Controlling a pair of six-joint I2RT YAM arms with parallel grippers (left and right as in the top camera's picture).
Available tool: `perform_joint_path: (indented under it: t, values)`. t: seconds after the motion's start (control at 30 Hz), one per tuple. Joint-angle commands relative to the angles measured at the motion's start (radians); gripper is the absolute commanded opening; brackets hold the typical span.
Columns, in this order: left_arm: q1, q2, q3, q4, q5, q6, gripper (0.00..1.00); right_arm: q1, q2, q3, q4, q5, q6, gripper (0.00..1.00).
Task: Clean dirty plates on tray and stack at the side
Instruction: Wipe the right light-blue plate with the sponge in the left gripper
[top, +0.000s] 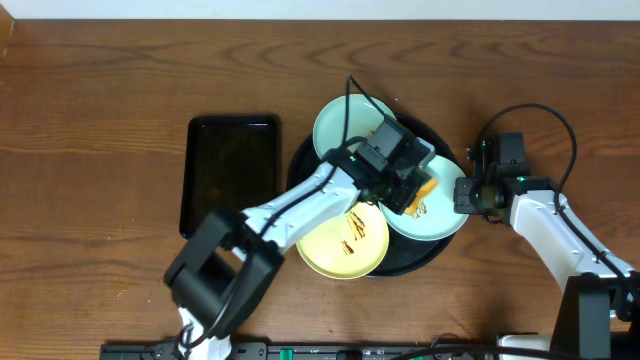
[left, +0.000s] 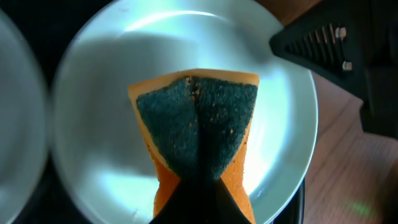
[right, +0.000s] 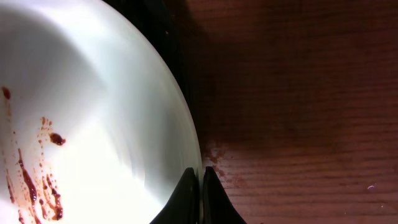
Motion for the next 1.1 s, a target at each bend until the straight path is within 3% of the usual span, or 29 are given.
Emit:
perform_joint_path:
  t: [0.0,0.23,0.47,0.53,0.97,1.07]
  values:
    - [-0.024,0.048,0.016,0.047,0.088,0.013,0.07,0.003,0.007,-0.001,-0.009,0.014,-0.003,0.01]
    - [-0.070,0.119,0.016,0.097,0.106,0.014,0.07,0.003,0.007,-0.001,-0.011,0.014,-0.003,0.01]
    - [-0.041,0.134,0.019,0.085,-0.284,-0.018,0.08,0.003,0.007,-0.001,-0.019,0.014,-0.003,0.01]
    - [-0.024,0.134,0.022,0.086,-0.330,-0.018,0.08,0.003,0.007,-0.001,-0.022,0.014,-0.003,0.01]
    - [-0.005,0.077,0.057,0.078,-0.320,-0.018,0.07,0.003,0.007,-0.001,-0.049,0.014,-0.003,0.01]
    - [-0.010,0.034,0.057,0.078,-0.250,-0.025,0.08,0.003,0.007,-0.001,-0.050,0.014,-0.003,0.01]
